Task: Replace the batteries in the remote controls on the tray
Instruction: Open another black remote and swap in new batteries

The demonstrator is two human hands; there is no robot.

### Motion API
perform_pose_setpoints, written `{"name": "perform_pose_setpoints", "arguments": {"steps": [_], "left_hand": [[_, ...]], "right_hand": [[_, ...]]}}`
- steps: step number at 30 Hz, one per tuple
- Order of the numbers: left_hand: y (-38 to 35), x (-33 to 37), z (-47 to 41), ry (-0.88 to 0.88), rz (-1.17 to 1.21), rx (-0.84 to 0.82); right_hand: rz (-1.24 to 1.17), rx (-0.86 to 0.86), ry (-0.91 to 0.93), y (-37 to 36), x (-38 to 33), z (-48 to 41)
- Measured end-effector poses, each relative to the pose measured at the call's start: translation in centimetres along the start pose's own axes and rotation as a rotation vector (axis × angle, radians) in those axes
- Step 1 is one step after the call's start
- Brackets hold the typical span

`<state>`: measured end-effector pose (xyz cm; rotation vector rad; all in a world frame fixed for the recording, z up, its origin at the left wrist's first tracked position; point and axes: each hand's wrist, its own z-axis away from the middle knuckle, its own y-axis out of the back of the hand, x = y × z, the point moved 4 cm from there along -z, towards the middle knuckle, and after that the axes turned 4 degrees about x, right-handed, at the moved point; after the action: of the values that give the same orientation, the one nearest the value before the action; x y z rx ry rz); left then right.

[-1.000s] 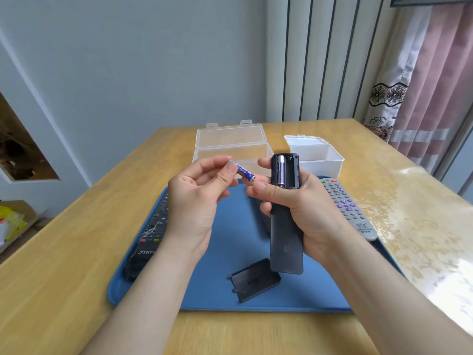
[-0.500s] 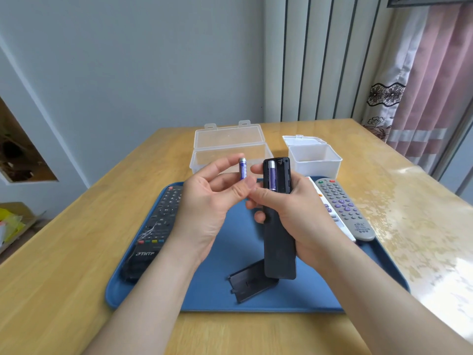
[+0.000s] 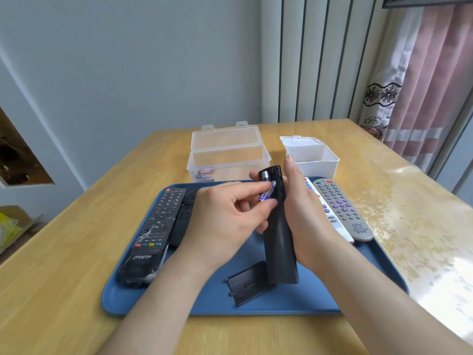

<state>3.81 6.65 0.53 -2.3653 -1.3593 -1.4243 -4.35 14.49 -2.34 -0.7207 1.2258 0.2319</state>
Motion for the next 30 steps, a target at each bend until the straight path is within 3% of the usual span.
{"name": "perform_pose_setpoints", "arguments": {"steps": [8,20,26,30], "left_hand": [[-0.6,-0.7,-0.1,0.045,-0.003,-0.101],[0.3,-1.5,-0.6,0.216,0.096,0.075],[-0.2,-2.7,0.0,0.533,0.509,0.022],[0.5,-2.6,-0.3,0.546,0.534,0.024]], "right_hand": [[0.084,0.056,0.016,0.3,0.2,-0.5],[0.130,-0.055,0.034,-1.1,0.3,0.8],[0.266,-0.202,0.025,-1.9,0.2,2.0],[0.330,-0.281,0.029,-2.1,-0.1,2.4]]}}
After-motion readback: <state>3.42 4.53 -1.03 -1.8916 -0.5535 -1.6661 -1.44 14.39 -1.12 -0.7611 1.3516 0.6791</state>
